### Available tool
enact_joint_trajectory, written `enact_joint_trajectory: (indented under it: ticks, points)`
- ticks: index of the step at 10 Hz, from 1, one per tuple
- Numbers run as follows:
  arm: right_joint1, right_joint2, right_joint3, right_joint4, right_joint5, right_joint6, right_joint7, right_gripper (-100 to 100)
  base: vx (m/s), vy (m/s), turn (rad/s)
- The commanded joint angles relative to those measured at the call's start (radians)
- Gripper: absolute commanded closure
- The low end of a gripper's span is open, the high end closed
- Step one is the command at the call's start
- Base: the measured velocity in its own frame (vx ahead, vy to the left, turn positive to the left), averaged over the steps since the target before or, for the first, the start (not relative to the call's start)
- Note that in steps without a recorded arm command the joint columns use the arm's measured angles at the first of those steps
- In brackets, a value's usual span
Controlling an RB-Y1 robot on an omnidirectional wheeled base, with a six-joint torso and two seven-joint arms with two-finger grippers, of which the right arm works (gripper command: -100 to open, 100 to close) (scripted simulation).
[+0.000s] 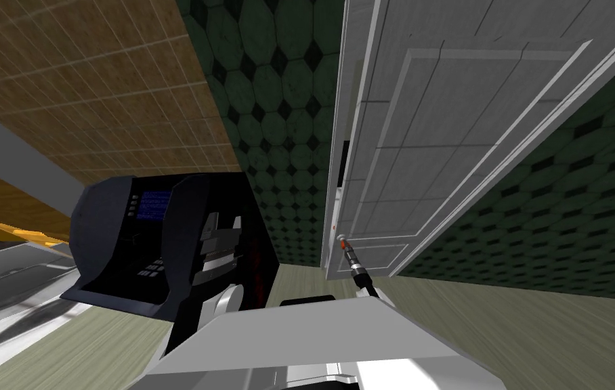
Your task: Pull the door open
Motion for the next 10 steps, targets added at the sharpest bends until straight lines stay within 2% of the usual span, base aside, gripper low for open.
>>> enact_joint_trajectory:
  ticks: [1,2,3,5,6,9,10]
  points:
    - [-0.005,0.003,0.011,0.004,-0.013,-0.007,-0.039,100,-0.054,-0.010,0.040]
    - [-0.008,-0.004,0.021,0.010,-0.036,-0.008,-0.074,100,-0.047,-0.008,0.055]
    - [-0.008,-0.004,0.021,0.010,-0.036,-0.008,-0.081,100,-0.043,-0.010,0.040]
    - [-0.016,-0.017,0.040,0.022,-0.083,-0.011,-0.145,100,-0.058,-0.006,0.088]
    - [-0.016,-0.017,0.040,0.022,-0.083,-0.011,-0.164,100,-0.053,-0.008,0.042]
    - [-0.023,-0.030,0.059,0.034,-0.129,-0.014,-0.244,100,-0.044,-0.015,0.063]
    - [-0.023,-0.030,0.059,0.034,-0.129,-0.014,-0.247,100,-0.033,-0.011,0.040]
